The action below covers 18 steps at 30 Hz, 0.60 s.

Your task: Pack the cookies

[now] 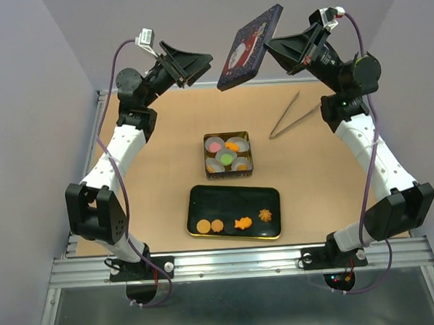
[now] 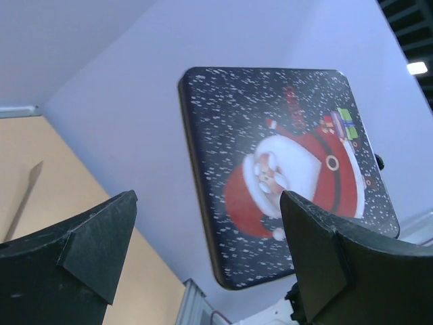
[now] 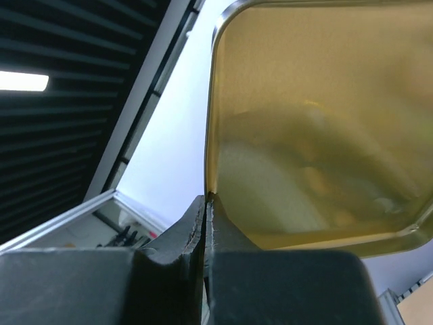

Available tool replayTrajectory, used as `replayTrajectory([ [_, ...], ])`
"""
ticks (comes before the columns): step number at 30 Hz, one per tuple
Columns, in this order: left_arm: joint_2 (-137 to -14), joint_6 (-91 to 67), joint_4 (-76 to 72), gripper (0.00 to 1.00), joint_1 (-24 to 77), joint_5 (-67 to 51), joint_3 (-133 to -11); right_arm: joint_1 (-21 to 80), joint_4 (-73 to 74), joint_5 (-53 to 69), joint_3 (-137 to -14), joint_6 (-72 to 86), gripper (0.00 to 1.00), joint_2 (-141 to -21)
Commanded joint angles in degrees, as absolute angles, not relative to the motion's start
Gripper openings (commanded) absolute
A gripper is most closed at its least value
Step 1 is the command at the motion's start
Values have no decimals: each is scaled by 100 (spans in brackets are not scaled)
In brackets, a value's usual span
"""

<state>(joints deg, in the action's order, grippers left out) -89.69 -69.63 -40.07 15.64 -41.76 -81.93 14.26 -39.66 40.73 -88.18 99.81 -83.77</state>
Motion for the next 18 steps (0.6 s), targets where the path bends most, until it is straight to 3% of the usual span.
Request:
replayTrajectory([
  [1,-9123,-8085,-5806,99,1512,-4447,-7858,1397,-5273,4201,-8851,10424,0,-8209],
  [18,-9475,-9562,-7962,99,1477,-4228,-7462,1397,-6697,4254,-8455,11373,0,-8490],
])
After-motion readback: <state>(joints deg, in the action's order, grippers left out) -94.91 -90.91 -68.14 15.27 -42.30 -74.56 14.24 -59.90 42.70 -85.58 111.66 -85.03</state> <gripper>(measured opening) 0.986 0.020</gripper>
